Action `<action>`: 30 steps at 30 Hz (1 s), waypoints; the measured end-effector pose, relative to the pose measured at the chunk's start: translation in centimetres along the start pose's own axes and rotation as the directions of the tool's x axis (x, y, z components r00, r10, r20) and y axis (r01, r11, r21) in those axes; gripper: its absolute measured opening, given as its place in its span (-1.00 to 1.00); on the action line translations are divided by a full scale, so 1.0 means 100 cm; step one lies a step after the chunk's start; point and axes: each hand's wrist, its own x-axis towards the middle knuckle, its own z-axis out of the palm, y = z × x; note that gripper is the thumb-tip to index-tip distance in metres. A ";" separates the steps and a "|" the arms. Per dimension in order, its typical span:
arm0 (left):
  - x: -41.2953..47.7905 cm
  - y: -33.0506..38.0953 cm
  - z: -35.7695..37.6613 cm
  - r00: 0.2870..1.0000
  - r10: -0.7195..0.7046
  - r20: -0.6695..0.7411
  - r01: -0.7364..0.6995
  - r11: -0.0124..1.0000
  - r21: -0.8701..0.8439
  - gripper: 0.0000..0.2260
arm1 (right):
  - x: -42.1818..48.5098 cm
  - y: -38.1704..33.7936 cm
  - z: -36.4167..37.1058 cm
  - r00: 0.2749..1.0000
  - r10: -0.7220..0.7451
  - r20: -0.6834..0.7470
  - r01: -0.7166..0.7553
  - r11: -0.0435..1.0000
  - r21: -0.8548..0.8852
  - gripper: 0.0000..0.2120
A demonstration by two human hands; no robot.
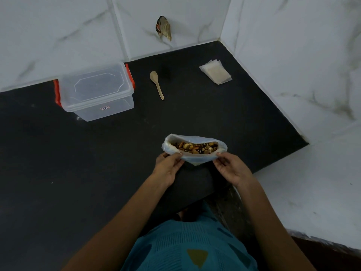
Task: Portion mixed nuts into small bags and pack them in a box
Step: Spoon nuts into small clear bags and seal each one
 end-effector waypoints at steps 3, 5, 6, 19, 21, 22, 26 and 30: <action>-0.004 0.000 -0.001 0.998 -0.067 -0.003 0.067 0.996 -0.062 -0.86 | 0.002 0.001 -0.003 1.000 -0.015 -0.020 0.015 1.000 0.017 -0.86; -0.004 0.000 -0.003 0.995 -0.100 -0.006 0.100 0.994 -0.040 -0.76 | -0.002 0.001 -0.004 0.997 -0.018 -0.069 0.009 0.992 -0.128 -0.93; -0.004 -0.001 -0.004 0.992 -0.126 -0.008 0.126 0.992 -0.001 -0.71 | -0.005 0.002 -0.005 0.996 -0.017 -0.092 -0.006 0.971 -0.238 -0.97; -0.005 -0.007 -0.004 0.987 -0.139 0.083 0.136 0.990 0.042 -0.70 | -0.002 0.003 -0.005 1.000 0.016 0.019 -0.013 0.981 -0.193 -0.88; -0.007 -0.006 -0.003 0.986 -0.138 0.090 0.140 0.990 -0.020 -0.64 | -0.001 0.003 -0.008 0.997 0.067 0.047 -0.061 0.991 -0.118 -0.89; -0.008 -0.005 -0.004 0.985 -0.142 0.096 0.146 0.989 -0.035 -0.64 | -0.001 0.003 -0.008 0.995 0.081 0.063 -0.076 0.993 -0.088 -0.89; -0.007 -0.005 -0.006 0.973 -0.195 0.126 0.205 0.976 -0.071 -0.83 | -0.002 0.005 -0.011 0.992 0.102 0.074 -0.102 0.995 -0.004 -0.88; -0.006 -0.011 -0.006 0.973 -0.169 0.159 0.182 0.981 -0.065 -0.87 | -0.004 0.007 -0.013 0.993 0.104 0.051 -0.103 0.994 -0.028 -0.87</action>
